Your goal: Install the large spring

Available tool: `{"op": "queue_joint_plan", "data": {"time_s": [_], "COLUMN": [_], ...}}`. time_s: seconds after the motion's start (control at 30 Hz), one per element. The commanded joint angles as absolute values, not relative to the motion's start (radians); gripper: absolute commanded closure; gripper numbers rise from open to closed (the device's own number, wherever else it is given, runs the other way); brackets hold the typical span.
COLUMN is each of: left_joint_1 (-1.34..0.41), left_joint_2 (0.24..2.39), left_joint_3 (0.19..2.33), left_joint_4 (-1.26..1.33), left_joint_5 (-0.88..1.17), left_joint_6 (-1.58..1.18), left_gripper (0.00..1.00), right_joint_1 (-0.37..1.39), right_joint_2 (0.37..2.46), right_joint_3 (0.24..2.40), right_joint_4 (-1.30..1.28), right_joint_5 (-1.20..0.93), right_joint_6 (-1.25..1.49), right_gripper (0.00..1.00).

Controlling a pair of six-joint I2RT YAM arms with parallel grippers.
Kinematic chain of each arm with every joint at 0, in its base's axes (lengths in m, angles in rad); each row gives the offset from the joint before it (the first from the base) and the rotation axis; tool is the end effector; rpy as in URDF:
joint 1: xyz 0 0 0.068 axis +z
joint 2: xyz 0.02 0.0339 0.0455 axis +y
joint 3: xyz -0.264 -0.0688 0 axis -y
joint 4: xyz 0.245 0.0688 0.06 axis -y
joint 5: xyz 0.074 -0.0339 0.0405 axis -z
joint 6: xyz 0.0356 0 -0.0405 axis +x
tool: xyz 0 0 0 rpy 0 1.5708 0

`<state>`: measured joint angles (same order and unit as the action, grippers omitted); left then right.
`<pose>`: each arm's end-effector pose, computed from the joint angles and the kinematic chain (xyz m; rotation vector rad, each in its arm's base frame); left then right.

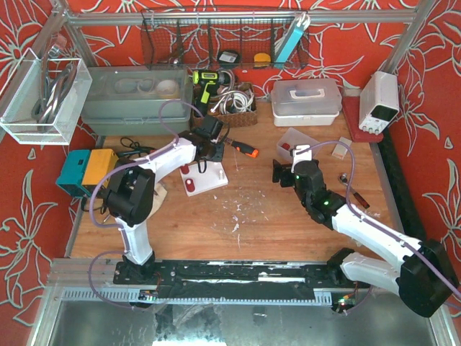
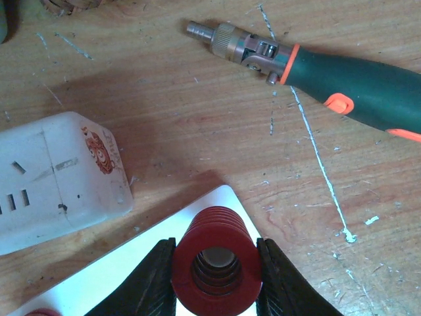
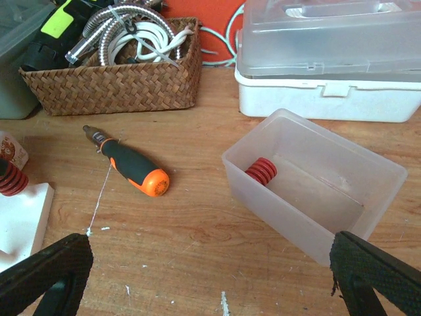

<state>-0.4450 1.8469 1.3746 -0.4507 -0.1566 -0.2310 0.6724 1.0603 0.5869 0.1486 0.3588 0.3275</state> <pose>0.3664 -0.1686 0.2224 0.1998 2.4721 -0.0925 0.1941 0.1385 0.2513 -0.0810 1.8872 0.3470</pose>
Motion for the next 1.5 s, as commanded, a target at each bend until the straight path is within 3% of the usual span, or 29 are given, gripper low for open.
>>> {"op": "queue_joint_plan", "data": {"time_s": [0.0, 0.17, 0.43, 0.47, 0.5, 0.7, 0.9, 1.1, 1.47], "left_joint_1": [-0.447, -0.448, -0.448, -0.449, -0.451, -0.577, -0.709, -0.726, -0.732], "left_joint_2": [1.856, 1.845, 1.642, 1.599, 1.559, 1.34, 1.22, 1.155, 1.107], "left_joint_3": [1.381, 1.379, 1.245, 1.208, 1.166, 0.966, 0.748, 0.556, 0.516], "left_joint_4": [-0.434, -0.435, -0.307, -0.265, -0.225, -0.045, 0.177, 0.345, 0.381], "left_joint_5": [-0.179, -0.168, -0.096, -0.074, -0.053, -0.052, -0.035, -0.055, -0.071], "left_joint_6": [-0.224, -0.23, -0.266, -0.264, -0.266, -0.257, -0.253, -0.209, -0.212], "left_gripper": [0.67, 0.43, 0.28, 0.1, 0.01, 0.0, 0.0, 0.0, 0.0], "right_joint_1": [0.666, 0.666, 0.651, 0.643, 0.63, 0.485, 0.373, 0.303, 0.273], "right_joint_2": [1.044, 1.055, 1.079, 1.091, 1.105, 1.217, 1.439, 1.625, 1.92], "right_joint_3": [0.571, 0.574, 0.602, 0.62, 0.639, 0.763, 0.985, 1.146, 1.379], "right_joint_4": [0.137, 0.138, 0.103, 0.073, 0.048, -0.085, -0.227, -0.249, -0.315], "right_joint_5": [0.38, 0.383, 0.423, 0.426, 0.411, 0.189, 0.07, 0.016, -0.053], "right_joint_6": [0.327, 0.331, 0.392, 0.425, 0.441, 0.538, 0.52, 0.517, 0.564], "right_gripper": [0.01, 0.01, 0.03, 0.04, 0.04, 0.17, 0.46, 0.51, 0.47]}}
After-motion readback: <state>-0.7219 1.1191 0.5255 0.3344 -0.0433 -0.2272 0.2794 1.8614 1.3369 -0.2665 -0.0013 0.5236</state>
